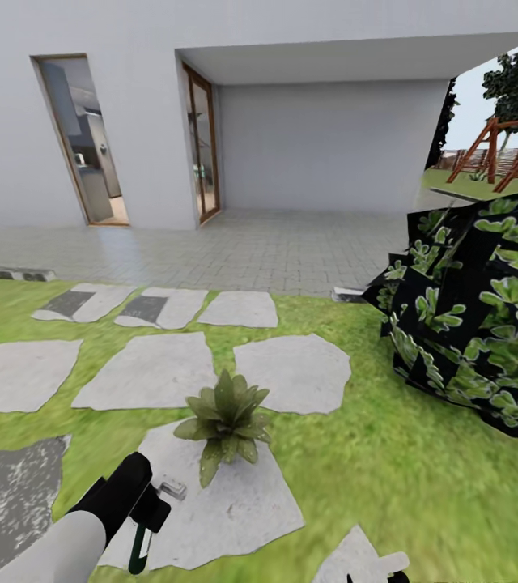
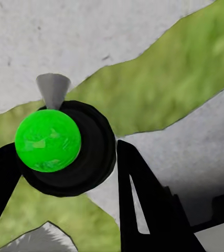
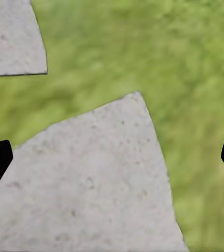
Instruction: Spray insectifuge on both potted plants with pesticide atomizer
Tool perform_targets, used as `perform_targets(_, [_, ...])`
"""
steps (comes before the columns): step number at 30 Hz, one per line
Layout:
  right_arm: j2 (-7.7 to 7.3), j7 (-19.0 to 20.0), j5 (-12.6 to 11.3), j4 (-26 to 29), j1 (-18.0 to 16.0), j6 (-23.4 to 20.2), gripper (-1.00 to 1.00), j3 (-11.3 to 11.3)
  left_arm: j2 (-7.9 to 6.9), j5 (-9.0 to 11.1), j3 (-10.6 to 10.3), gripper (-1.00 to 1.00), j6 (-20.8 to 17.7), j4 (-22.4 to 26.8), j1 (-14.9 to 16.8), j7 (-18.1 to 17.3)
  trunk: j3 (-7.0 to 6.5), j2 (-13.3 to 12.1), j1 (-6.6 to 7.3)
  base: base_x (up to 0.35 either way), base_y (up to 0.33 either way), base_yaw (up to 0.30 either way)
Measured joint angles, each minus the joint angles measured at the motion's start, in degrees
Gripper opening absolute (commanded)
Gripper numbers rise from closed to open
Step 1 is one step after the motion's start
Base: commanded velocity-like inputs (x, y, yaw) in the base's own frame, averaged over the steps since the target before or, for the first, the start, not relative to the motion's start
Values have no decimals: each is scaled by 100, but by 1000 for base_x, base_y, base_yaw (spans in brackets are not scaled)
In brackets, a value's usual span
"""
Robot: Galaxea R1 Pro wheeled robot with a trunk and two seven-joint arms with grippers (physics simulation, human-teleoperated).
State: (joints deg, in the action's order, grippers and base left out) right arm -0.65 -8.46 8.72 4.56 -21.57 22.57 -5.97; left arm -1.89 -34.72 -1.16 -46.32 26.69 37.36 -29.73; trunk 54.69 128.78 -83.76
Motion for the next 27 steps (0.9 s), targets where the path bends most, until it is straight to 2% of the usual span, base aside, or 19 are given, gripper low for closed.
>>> perform_targets(9, [3, 0, -2, -1, -1, 2, 100, -1, -4, -6, -4, -100, 6, -1, 0, 1, 0, 0, -2, 49, 28, -283])
perform_targets(13, [4, 0, 2, 5, -2, -1, 100, 0, -19, 2, 2, -100, 0, 9, -1, 0, 0, 0, -2, 0, 124, -30])
perform_targets(27, [4, 0, 2, 8, -1, -2, 100, 0, -35, 7, 12, -100, 8, 64, 3, 0, 0, 0, -2, 0, 296, -29])
